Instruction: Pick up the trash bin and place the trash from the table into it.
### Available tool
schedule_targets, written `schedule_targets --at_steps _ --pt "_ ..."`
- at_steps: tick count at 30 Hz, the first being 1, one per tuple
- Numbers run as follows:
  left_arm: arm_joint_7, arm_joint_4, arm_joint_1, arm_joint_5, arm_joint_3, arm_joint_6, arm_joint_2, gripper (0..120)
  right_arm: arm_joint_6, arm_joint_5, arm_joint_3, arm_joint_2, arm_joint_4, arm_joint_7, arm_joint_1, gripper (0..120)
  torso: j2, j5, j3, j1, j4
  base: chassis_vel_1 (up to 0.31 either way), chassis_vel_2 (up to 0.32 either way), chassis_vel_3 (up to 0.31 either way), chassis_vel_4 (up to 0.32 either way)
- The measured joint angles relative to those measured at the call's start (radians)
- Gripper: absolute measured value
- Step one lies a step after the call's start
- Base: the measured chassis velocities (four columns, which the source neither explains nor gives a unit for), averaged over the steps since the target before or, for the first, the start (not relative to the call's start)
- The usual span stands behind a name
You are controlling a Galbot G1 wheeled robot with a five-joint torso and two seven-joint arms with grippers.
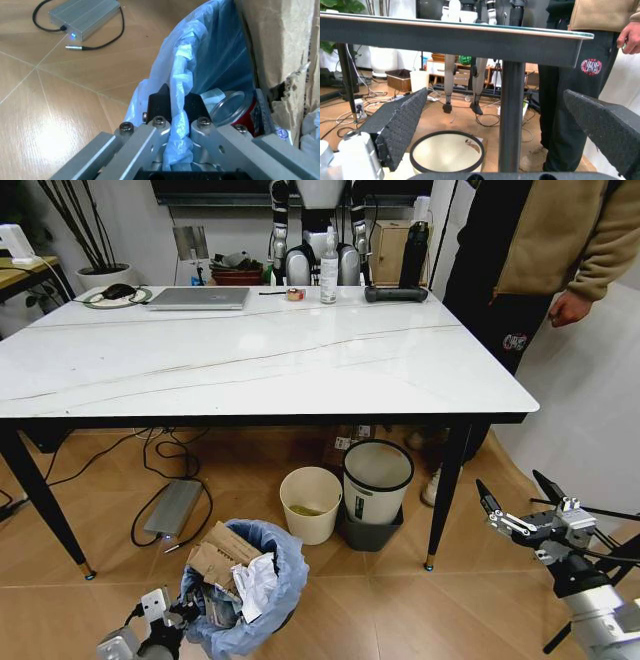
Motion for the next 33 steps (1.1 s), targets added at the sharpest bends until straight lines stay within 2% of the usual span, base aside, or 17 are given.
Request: schedule_targets --at_steps 33 --pt "0.003 0.061 -0.035 0.002 0.003 -0.001 -0.008 0 0.0 0.0 0.0 0.0 0.0 0.0 0.0 100 -0.141 0.0 -0.092 -0.05 0.0 0.0 0.0 0.0 0.0"
